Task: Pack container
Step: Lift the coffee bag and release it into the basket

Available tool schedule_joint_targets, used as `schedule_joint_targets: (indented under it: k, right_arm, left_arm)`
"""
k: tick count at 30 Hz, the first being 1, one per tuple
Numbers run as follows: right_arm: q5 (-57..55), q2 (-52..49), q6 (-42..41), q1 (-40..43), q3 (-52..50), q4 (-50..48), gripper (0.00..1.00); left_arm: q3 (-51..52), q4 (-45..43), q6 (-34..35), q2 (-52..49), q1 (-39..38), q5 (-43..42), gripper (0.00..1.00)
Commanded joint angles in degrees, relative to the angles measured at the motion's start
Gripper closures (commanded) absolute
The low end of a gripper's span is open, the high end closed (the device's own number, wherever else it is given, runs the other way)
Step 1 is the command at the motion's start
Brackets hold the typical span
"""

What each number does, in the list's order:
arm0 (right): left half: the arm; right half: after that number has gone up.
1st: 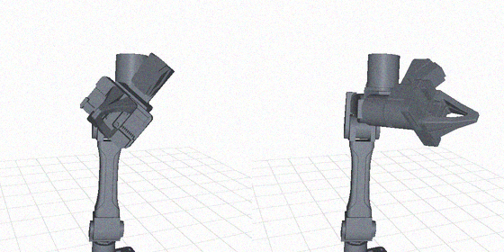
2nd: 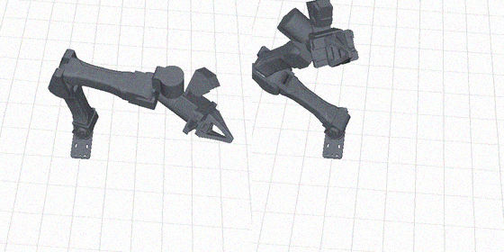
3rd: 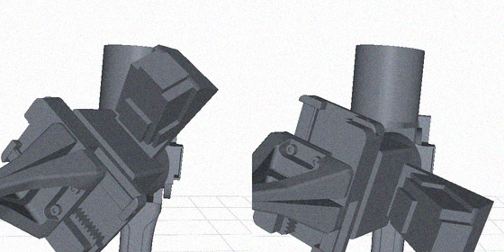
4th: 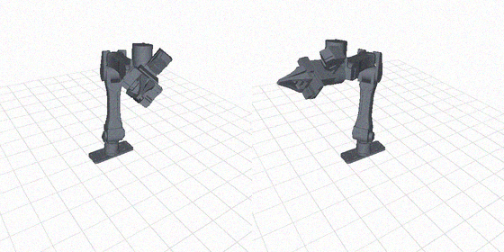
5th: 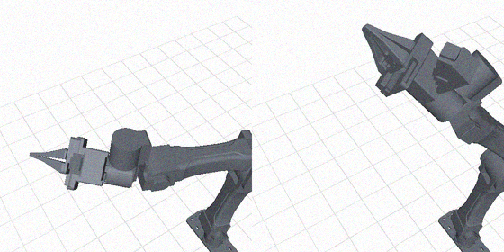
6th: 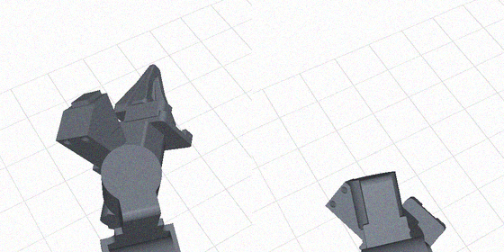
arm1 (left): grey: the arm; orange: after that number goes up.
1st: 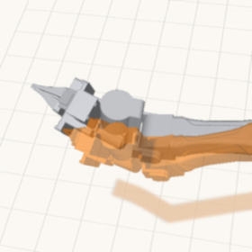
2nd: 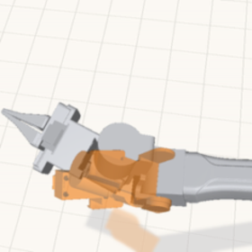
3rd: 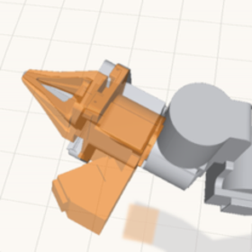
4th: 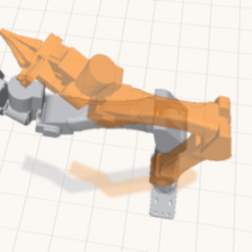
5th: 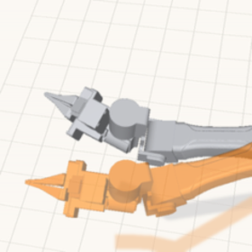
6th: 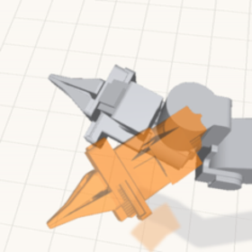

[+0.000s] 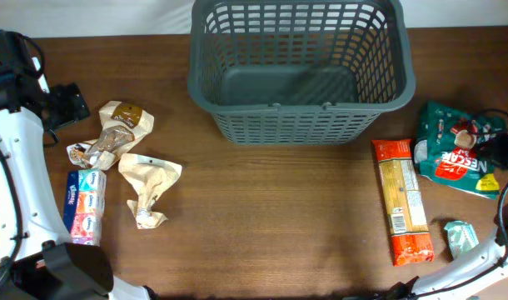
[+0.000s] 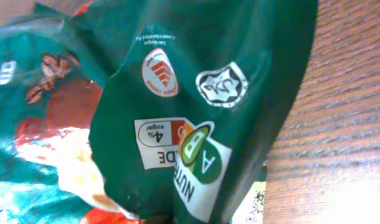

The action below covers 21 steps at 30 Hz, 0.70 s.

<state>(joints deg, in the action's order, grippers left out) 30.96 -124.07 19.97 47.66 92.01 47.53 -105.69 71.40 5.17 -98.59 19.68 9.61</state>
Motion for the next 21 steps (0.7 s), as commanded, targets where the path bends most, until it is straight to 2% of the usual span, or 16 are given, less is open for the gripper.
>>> schedule_joint_targets:
  k: [1,8,14,21]
  right_arm:
    - [3.06,0.94,-1.31,-0.70,7.39,3.58,0.96]
    - [7.89,4.52,-5.49,-2.69,30.73,14.84,0.96]
    - [7.82,5.22,-6.38,-8.76,50.49,21.24,0.96]
    - [7.41,5.22,-12.22,-18.16,71.38,16.79,0.96]
  left_arm:
    - [-0.04,0.15,-0.94,0.44,0.35,-0.39,0.04]
    - [-0.04,0.00,-0.92,0.44,0.35,-0.39,0.04]
    - [-0.04,0.02,-0.94,0.44,0.35,-0.42,0.04]
    - [-0.04,0.04,-0.92,0.44,0.35,-0.42,0.04]
